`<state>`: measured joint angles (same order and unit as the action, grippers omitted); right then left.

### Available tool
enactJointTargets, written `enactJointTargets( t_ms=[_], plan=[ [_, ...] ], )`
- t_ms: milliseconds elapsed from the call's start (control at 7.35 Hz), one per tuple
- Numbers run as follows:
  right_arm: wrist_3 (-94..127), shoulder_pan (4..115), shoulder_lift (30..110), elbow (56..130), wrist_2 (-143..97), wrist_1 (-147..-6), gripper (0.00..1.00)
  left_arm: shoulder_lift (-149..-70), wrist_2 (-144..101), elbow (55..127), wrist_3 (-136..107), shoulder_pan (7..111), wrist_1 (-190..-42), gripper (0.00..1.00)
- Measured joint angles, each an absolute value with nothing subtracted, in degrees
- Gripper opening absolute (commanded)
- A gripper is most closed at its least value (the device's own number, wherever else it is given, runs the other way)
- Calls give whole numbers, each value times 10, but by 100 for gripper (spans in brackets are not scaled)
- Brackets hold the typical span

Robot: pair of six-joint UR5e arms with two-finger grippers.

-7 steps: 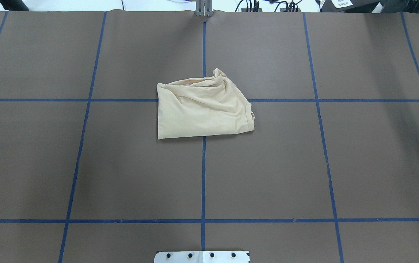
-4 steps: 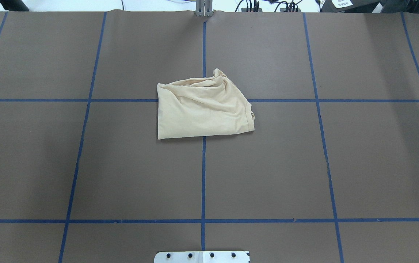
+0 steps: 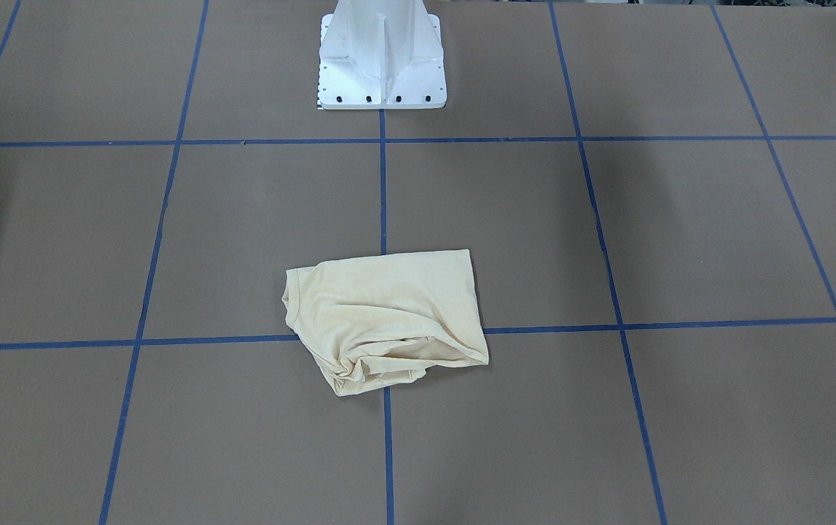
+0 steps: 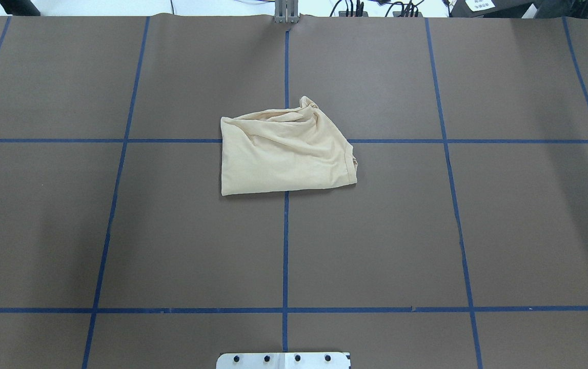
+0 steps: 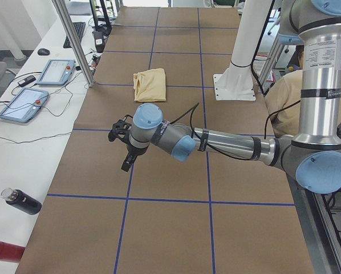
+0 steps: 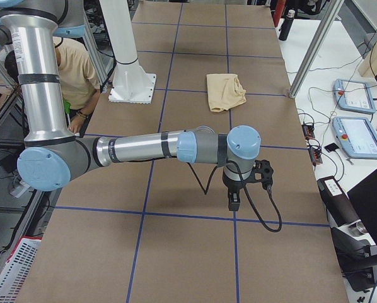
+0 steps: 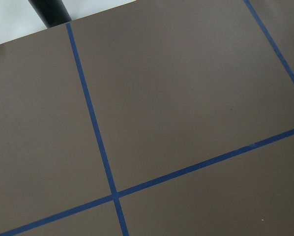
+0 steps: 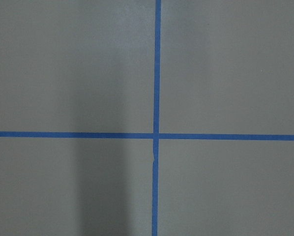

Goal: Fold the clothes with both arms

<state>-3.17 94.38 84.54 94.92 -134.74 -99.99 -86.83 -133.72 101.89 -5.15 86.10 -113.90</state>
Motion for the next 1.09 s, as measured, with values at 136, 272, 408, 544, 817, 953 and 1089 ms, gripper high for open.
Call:
enactJointTargets(
  t_ms=[136,272,408,544,817,953,1089],
  plan=[
    [-34,943,854,957,-1347,-1000,100,-857,-1338,1042,-53,861,-1139,100],
    [-34,943,860,958,-1349,-1000,100,-853,-1340,1056,-54,862,-1138,100],
    [-34,943,863,958,-1353,-1000,100,-850,-1341,1068,-54,861,-1137,100],
    [-34,942,863,958,-1354,-1000,100,-845,-1342,1071,-54,861,-1137,100],
    [-33,938,859,959,-1354,-1000,100,-841,-1338,1068,-55,861,-1138,100],
    [-30,936,859,960,-1353,-998,100,-841,-1338,1068,-55,862,-1139,100],
    [-29,935,860,961,-1353,-993,100,-841,-1338,1072,-55,862,-1141,100]
  ],
)
